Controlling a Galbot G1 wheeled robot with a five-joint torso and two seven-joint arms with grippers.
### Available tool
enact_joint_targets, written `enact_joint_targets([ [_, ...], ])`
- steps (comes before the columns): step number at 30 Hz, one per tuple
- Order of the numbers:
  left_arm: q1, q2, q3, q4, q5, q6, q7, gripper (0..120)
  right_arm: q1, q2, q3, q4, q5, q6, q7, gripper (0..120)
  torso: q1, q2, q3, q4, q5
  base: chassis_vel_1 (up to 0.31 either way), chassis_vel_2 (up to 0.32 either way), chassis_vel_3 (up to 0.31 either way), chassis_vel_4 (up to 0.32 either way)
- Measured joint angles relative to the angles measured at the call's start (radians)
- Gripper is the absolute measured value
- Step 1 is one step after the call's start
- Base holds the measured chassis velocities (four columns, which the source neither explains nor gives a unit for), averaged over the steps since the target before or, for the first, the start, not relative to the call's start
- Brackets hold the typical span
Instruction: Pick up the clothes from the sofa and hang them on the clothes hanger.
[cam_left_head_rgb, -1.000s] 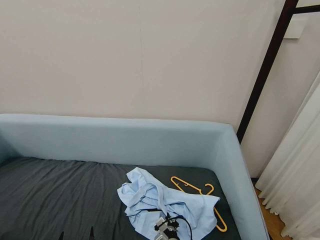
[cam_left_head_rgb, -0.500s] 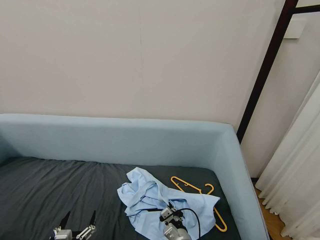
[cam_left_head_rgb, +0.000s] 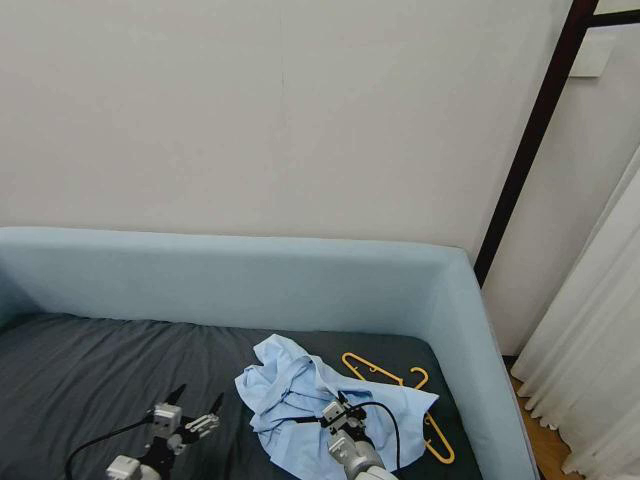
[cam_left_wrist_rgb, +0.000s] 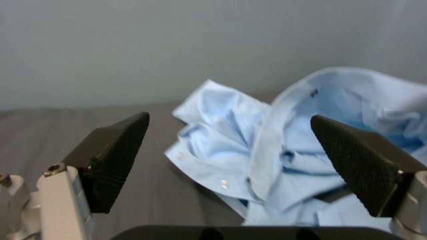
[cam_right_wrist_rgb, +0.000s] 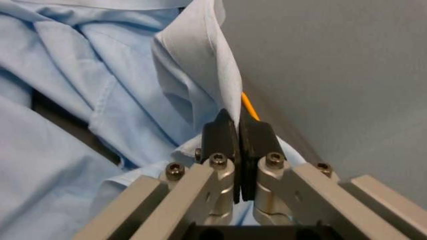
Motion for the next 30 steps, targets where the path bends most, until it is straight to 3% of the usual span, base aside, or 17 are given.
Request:
enact_joint_targets([
  [1,0.000,0.000,0.000,0.000,0.000,0.000,0.000,95,0.000,0.000,0.000,0.000,0.000,0.000,0.000,0,0.000,0.000,0.000,0.0000,0.0000,0.000,0.000,0.000,0.000],
  [4,-0.157,-0.023,0.150,0.109,0.021,0.047,-0.010,94,-0.012,-0.019,0.020,0.017,0.007,-0.005,0.004,0,0.000,0.000,0.000,0.0001,-0.0001,0.000,0.000,0.000,0.000],
  [15,-0.383,-0.118,0.380,0.311,-0.046,0.111,-0.036,93,-0.065,-0.070,0.081,0.056,0.009,-0.008,0.005,0,0.000,0.000,0.000,0.0002,0.0000,0.000,0.000,0.000,0.000],
  [20,-0.419,-0.173,0.433,0.376,-0.058,0.122,-0.041,88,-0.083,-0.088,0.101,0.071,0.009,-0.008,0.004,0,0.000,0.000,0.000,0.0002,0.0001,0.000,0.000,0.000,0.000],
  [30,-0.446,-0.233,0.437,0.447,-0.022,0.104,-0.049,75,-0.102,-0.104,0.118,0.081,0.006,-0.004,0.001,0,0.000,0.000,0.000,0.0001,0.0002,0.000,0.000,0.000,0.000],
])
